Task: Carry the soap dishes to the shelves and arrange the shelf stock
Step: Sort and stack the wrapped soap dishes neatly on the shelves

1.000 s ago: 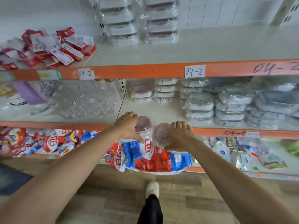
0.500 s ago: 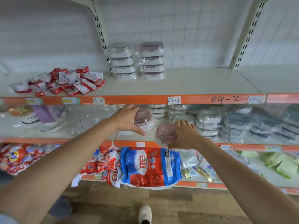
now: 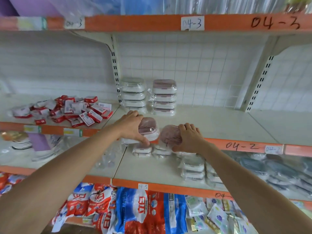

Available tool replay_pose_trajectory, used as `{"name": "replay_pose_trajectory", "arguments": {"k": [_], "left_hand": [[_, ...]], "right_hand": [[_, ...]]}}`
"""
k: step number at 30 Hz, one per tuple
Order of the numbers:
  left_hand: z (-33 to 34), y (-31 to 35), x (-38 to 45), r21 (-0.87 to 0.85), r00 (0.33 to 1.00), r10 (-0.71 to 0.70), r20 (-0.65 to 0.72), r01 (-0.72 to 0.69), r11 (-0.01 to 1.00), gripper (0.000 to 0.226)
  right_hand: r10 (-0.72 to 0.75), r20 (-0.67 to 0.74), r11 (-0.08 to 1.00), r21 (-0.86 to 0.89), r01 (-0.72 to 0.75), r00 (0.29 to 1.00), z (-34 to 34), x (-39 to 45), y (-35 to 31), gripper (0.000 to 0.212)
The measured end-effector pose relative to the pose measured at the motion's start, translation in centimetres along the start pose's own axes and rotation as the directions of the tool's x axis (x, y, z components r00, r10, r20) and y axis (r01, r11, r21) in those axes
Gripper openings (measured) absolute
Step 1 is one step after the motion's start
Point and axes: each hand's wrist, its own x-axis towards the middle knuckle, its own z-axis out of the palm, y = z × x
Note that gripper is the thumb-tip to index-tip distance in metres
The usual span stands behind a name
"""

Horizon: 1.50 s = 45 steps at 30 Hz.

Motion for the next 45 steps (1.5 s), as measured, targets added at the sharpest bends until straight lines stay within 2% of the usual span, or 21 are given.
{"name": "replay_pose_trajectory", "arguments": {"k": [7, 12, 15, 19, 24, 29, 34, 41, 45], "left_hand": [[-2.0, -4.7, 6.6, 0.007, 0.999, -0.036, 0.019, 0.036, 0.999, 0.1], [-1.8, -7.0, 10.1, 0.003, 0.999, -0.036, 0.022, 0.036, 0.999, 0.095], [-1.0, -7.6, 11.6, 0.056, 0.998, -0.028, 0.063, 0.024, 0.998, 0.106], [-0.3, -6.8, 13.1, 0.058, 0.998, 0.004, 0.063, -0.008, 0.998, 0.103], [-0.3, -4.0, 14.6, 0.017, 0.997, 0.074, 0.004, -0.074, 0.997, 0.117], [1.0, 0.2, 17.0, 0.061, 0.985, 0.173, 0.017, -0.174, 0.983, 0.113], [1.8, 2.0, 18.6, 0.111, 0.97, 0.242, 0.023, -0.243, 0.964, 0.118], [2.1, 1.3, 18.1, 0.069, 0.968, 0.251, 0.015, -0.251, 0.965, 0.125], [2.4, -0.6, 16.8, -0.092, 0.985, 0.166, -0.042, -0.169, 0.981, 0.132]], "right_hand": [[0.004, 0.051, 0.999, -0.046, -0.001, 0.999, -0.1, 10.4, 1.0, 0.086], [0.01, 0.142, 1.0, 0.027, -0.014, 0.99, 2.4, 15.6, 1.3, 0.086], [-0.037, 0.175, 0.994, 0.107, 0.018, 0.984, 3.4, 17.6, 1.4, 0.095], [-0.136, 0.215, 0.968, 0.237, 0.084, 0.967, 3.6, 18.7, 2.6, 0.109], [-0.117, 0.305, 0.936, 0.351, 0.002, 0.945, 2.5, 17.6, 6.0, 0.123], [-0.068, 0.349, 0.919, 0.387, -0.078, 0.935, 2.5, 15.9, 9.6, 0.108], [-0.067, 0.333, 0.915, 0.396, -0.075, 0.941, 3.1, 15.2, 10.7, 0.098], [-0.056, 0.286, 0.923, 0.379, -0.06, 0.957, 4.3, 15.9, 9.1, 0.093], [-0.074, 0.264, 0.903, 0.427, -0.047, 0.962, 3.1, 16.4, 9.2, 0.094]]}}
